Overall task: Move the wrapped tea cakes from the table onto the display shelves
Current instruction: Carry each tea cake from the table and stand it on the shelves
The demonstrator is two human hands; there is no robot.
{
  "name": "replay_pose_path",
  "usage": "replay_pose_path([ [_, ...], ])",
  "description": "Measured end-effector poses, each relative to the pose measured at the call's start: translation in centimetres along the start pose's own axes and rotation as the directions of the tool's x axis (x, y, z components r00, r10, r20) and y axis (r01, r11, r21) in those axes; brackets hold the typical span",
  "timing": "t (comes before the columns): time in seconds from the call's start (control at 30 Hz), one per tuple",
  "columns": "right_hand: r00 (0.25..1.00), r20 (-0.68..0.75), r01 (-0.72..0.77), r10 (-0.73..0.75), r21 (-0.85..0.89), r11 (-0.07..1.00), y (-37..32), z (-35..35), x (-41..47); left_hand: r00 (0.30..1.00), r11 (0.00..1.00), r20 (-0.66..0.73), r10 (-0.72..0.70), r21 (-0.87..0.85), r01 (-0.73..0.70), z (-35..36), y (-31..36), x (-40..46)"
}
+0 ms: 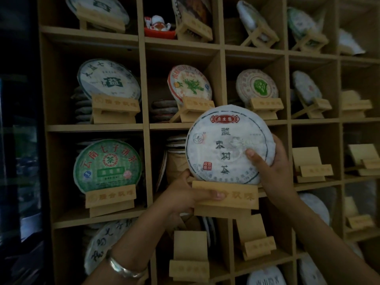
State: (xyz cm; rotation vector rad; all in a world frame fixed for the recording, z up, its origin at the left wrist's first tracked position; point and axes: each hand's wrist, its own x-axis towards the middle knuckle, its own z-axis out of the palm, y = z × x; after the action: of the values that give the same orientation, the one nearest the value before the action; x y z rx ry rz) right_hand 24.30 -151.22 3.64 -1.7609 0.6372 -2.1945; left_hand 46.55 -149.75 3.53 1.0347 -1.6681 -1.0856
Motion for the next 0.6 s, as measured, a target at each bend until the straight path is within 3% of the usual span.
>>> replay_pose_path([
  [0.5, 0.998, -0.054, 0.018, -0.030, -0.213, 0.977, -1.7, -0.6, -1.2, 0.997, 0.995, 0.005, 0.077, -0.070, -0.076, 1.4, -0.7, -1.4],
  [0.6, 0.999, -0.018, -0.046, 0.044, -0.204, 0.978, -1.9, -1.6, -1.1, 0.995, 0.993, 0.029, 0.098, -0.074, -0.095, 1.1, -0.8, -1.6],
])
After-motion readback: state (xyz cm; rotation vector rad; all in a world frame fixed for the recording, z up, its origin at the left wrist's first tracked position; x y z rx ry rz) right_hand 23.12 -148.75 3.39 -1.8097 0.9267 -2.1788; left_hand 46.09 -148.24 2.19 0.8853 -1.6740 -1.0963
